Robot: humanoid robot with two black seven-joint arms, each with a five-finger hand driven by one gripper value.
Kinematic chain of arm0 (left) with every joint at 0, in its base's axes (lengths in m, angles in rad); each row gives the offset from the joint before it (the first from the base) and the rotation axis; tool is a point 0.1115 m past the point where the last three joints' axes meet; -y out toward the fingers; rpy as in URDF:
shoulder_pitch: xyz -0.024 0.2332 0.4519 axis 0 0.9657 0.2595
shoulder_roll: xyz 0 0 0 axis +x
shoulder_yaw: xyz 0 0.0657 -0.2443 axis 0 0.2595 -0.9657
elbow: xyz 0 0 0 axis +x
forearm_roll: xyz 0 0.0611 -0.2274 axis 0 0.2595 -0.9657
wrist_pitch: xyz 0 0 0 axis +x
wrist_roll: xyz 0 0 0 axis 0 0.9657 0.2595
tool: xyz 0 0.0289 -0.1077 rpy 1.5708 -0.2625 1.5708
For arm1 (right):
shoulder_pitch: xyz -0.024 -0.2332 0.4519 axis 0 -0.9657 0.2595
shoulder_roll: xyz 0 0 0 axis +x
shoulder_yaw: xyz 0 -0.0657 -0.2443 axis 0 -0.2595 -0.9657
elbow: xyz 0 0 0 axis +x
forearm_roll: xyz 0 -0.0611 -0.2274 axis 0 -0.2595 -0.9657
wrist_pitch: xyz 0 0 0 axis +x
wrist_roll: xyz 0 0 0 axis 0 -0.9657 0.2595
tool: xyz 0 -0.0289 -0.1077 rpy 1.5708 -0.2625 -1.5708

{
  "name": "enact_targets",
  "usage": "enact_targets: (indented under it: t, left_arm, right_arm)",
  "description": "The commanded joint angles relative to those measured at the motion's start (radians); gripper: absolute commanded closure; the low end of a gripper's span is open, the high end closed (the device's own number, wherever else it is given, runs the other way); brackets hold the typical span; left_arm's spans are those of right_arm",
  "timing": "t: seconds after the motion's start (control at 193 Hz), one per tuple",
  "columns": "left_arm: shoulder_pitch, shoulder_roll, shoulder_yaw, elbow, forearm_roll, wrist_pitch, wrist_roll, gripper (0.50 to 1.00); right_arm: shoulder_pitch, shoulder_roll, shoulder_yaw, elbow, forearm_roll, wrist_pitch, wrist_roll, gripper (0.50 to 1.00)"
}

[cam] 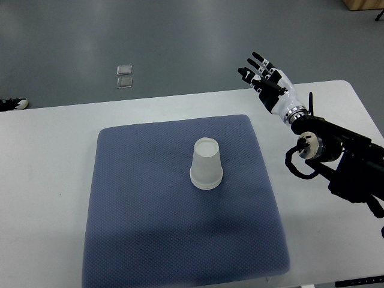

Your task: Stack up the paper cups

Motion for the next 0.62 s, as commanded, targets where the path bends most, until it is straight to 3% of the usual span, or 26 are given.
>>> enact_targets:
  t: [0.0,0.611]
  left_arm:
    - [0.001,0.000,0.000,0.000,0.000,0.000,0.000,0.500]
    - [-0.001,0.000,0.000,0.000,0.000,0.000,0.000,0.500]
  right_arm:
    - [-0.028,0.045,0.044,-0.001,-0.011,-0.008,0.005,0.583]
    - [-0.031,0.027,0.052,-0.114,-0.011,-0.017,0.009,0.581]
